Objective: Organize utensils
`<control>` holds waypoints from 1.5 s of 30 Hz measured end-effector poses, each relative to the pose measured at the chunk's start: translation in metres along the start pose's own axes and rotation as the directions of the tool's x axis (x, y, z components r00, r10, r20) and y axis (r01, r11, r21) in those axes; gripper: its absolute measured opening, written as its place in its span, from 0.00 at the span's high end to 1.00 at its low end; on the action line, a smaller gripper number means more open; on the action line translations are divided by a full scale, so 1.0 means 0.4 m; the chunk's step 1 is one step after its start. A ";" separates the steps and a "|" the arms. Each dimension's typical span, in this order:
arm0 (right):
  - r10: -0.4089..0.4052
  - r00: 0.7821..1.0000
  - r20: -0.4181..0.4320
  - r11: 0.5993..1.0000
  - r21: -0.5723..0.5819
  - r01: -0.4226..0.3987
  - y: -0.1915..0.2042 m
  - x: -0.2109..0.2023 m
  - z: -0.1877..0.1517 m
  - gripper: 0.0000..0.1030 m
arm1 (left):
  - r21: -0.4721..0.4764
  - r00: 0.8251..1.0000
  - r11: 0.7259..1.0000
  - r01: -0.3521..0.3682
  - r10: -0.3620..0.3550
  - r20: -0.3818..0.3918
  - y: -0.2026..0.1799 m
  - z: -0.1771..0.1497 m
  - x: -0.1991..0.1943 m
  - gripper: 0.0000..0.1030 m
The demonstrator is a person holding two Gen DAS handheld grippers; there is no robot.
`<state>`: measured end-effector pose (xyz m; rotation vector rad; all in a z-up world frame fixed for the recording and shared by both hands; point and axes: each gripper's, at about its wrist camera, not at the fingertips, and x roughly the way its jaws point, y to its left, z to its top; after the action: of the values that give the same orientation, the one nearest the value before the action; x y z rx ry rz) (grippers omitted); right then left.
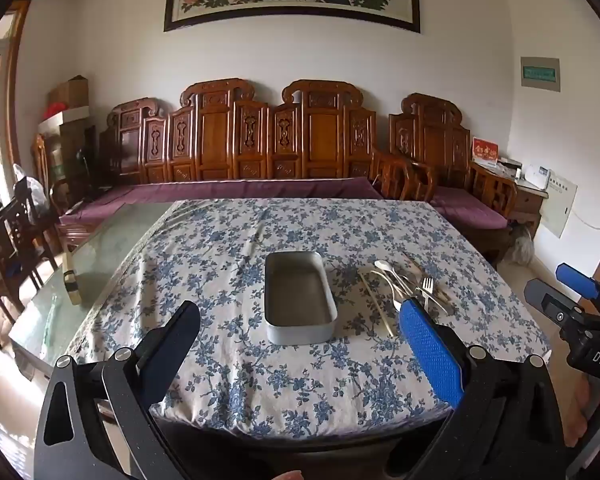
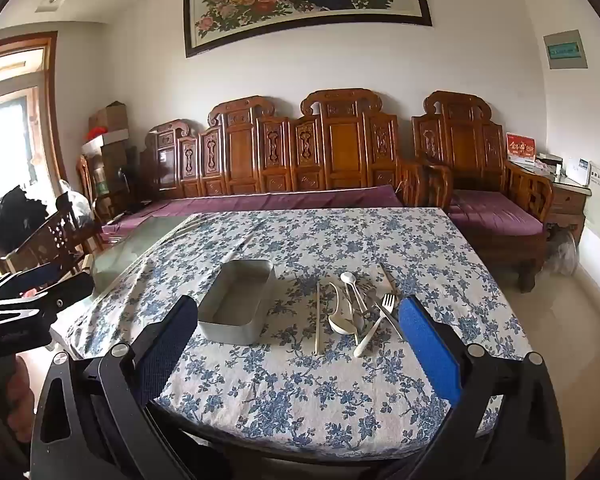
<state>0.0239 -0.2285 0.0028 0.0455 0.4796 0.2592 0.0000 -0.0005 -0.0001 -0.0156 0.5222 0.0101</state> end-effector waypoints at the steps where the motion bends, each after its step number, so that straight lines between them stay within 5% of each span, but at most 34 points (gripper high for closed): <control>1: -0.001 1.000 0.002 1.000 0.000 0.001 0.000 -0.001 0.000 0.02 | -0.001 1.000 1.000 0.000 0.000 0.001 0.000 0.000 0.000 0.06; 45: 0.005 1.000 0.004 1.000 0.007 -0.006 0.002 -0.006 0.003 0.02 | -0.001 1.000 1.000 0.007 -0.007 0.003 -0.005 0.011 -0.011 0.06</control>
<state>0.0223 -0.2284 0.0051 0.0545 0.4765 0.2627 -0.0014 -0.0027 0.0059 -0.0185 0.5189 0.0033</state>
